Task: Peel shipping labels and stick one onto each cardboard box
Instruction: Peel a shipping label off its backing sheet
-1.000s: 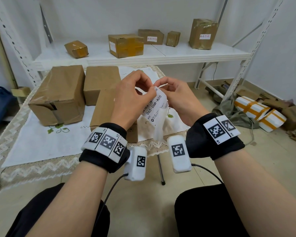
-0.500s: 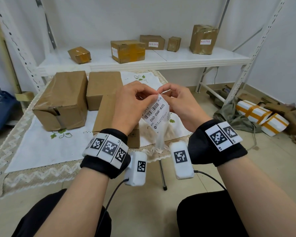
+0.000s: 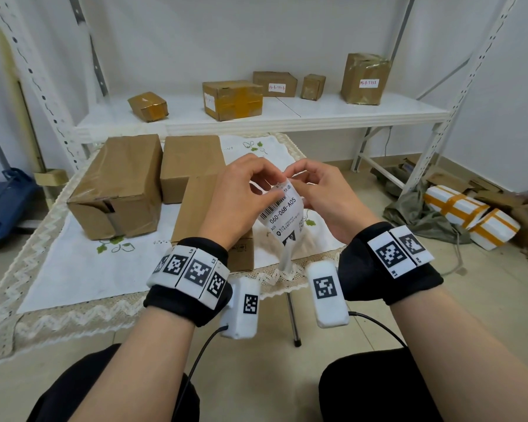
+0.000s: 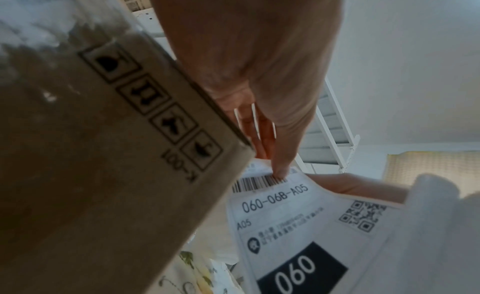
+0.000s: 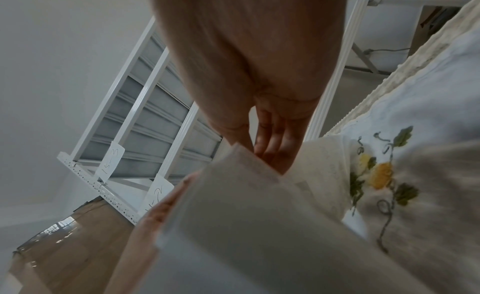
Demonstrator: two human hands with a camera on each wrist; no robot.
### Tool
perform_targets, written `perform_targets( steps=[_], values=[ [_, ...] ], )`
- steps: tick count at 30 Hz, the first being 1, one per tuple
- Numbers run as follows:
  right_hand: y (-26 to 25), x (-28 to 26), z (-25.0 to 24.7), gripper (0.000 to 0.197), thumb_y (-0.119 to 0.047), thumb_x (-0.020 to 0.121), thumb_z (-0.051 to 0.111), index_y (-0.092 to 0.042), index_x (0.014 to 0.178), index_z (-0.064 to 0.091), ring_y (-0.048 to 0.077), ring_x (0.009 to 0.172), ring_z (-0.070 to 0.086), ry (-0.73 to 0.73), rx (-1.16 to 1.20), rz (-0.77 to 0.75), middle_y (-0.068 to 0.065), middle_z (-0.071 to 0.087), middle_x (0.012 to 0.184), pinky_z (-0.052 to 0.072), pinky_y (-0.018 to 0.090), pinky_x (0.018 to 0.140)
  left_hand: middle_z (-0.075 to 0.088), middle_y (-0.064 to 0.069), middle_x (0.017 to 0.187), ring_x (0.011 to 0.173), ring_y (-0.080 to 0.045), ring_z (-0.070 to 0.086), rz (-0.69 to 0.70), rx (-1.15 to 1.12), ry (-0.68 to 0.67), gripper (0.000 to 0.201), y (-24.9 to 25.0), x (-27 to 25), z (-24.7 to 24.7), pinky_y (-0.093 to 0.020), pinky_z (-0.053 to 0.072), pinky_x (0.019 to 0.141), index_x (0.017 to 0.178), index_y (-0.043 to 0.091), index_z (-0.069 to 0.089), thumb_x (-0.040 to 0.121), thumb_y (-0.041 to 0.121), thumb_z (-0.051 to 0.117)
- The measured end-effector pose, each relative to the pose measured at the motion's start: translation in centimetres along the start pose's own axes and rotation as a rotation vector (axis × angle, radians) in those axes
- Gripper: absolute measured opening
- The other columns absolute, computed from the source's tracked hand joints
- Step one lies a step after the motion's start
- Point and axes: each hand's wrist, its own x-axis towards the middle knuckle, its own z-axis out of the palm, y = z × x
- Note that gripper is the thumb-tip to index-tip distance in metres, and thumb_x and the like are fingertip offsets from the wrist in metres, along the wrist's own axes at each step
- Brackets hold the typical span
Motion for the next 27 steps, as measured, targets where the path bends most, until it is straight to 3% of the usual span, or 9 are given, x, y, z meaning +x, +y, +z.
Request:
perform_targets(
  steps=[16,27],
  values=[
    [0.41,0.29,0.03,0.011,0.0,0.096,0.062,-0.009,0.094,0.068,0.008,0.058,0.062,0.027,-0.021,0.004,0.013,0.061,0.083,0.048,0.018,0.053,0.066,0.003,0.087,0.081,-0.008,0.064,0.032,0.016,0.043,0.006,0.02,-0.05,0.07,-0.011,0.048,0.066,0.083,0.008,0.075,0.083,0.005,0.08],
    [0.31,0.24,-0.26,0.015,0.001,0.097,0.06,-0.011,0.093,0.068,0.008,0.058,0.061,0.078,-0.042,0.013,0.008,0.062,0.08,0.048,0.016,0.053,0.067,0.002,0.084,0.076,0.002,0.06,0.072,0.05,0.034,0.011,-0.3,-0.09,0.14,-0.012,0.046,0.067,0.076,0.01,0.071,0.081,0.004,0.078]
  ],
)
